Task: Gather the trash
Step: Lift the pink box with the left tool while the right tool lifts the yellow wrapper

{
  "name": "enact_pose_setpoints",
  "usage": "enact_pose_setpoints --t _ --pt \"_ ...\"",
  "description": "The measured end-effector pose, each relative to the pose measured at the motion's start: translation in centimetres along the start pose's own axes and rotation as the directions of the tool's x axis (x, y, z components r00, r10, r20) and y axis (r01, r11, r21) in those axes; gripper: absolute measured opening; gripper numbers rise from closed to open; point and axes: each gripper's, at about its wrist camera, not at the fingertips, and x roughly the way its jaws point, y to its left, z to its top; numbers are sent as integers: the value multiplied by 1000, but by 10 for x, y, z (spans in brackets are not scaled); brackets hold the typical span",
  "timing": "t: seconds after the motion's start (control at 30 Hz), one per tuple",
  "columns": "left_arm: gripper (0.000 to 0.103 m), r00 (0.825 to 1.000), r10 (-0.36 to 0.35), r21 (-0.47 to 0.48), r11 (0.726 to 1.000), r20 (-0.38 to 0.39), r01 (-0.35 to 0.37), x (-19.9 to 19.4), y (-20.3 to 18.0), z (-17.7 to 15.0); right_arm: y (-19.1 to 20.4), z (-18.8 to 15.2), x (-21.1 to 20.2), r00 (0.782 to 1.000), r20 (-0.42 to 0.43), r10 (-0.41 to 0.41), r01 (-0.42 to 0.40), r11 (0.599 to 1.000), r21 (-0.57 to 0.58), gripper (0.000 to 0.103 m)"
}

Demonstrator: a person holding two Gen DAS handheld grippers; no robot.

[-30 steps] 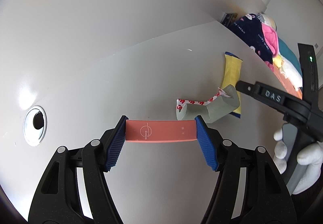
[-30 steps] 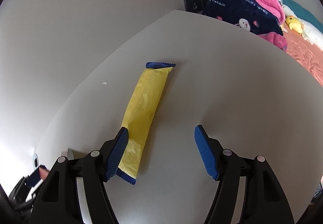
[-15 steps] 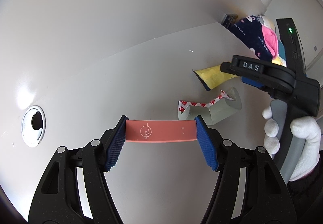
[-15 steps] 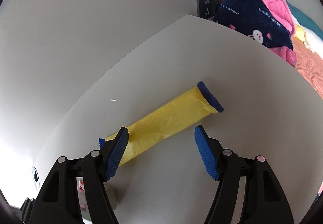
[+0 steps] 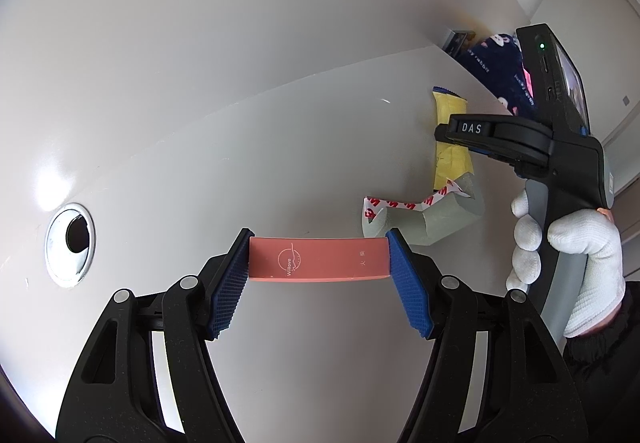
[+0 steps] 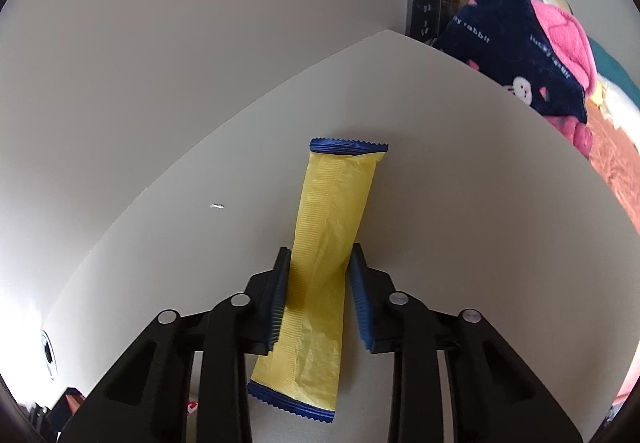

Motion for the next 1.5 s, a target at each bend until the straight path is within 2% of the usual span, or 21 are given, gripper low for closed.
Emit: enact_pose_setpoints --t 0.1,0.3,0.77,1.5 --pt "65 1000 -5 -5 1000 -1 5 1 0 0 6 -2 -4 999 22 -25 26 998 -55 19" --pt "65 1000 -15 -2 1000 1 15 1 -2 0 6 -2 -7 1000 18 -5 6 996 -93 17" --pt "65 999 -42 34 999 24 41 -14 -21 0 -4 -13 -43 999 52 11 -6 995 -96 16" --pt "65 991 -127 153 981 35 120 -50 -83 -7 -46 -62 -141 993 112 33 -27 998 -54 16"
